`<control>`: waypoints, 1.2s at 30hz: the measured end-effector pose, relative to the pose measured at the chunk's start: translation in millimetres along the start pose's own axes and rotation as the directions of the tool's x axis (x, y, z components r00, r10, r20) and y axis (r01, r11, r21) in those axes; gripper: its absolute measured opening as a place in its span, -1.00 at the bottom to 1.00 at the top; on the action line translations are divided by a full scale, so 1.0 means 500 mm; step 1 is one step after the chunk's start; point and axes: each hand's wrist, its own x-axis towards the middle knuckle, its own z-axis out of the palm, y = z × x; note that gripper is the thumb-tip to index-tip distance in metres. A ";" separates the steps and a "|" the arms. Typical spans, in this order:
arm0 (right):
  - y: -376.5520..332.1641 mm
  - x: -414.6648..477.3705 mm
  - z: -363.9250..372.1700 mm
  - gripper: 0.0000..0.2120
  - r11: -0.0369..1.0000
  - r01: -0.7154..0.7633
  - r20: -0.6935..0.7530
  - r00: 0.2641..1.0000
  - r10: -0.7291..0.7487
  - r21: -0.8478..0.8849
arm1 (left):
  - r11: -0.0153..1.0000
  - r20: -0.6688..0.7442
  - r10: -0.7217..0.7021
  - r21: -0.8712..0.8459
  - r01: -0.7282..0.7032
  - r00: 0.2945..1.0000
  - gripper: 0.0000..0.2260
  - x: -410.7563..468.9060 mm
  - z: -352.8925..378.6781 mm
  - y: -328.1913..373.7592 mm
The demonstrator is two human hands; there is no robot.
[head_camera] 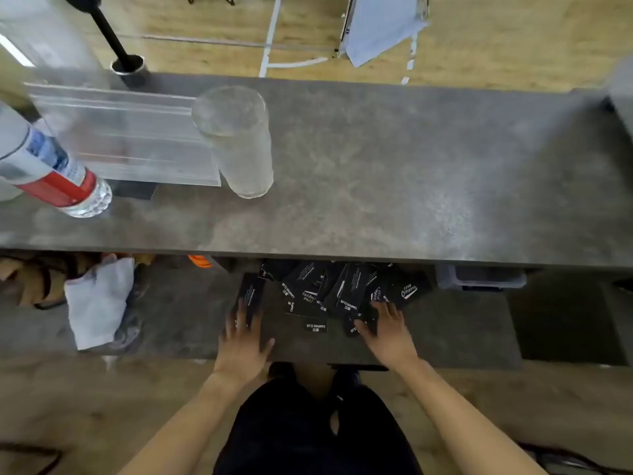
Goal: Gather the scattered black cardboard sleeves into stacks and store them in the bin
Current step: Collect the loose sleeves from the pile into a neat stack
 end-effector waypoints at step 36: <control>0.029 0.192 0.094 -0.75 0.684 -0.113 0.043 0.992 0.118 0.721 | 0.169 0.131 -0.407 -0.962 0.215 0.904 -0.80 0.221 0.049 0.107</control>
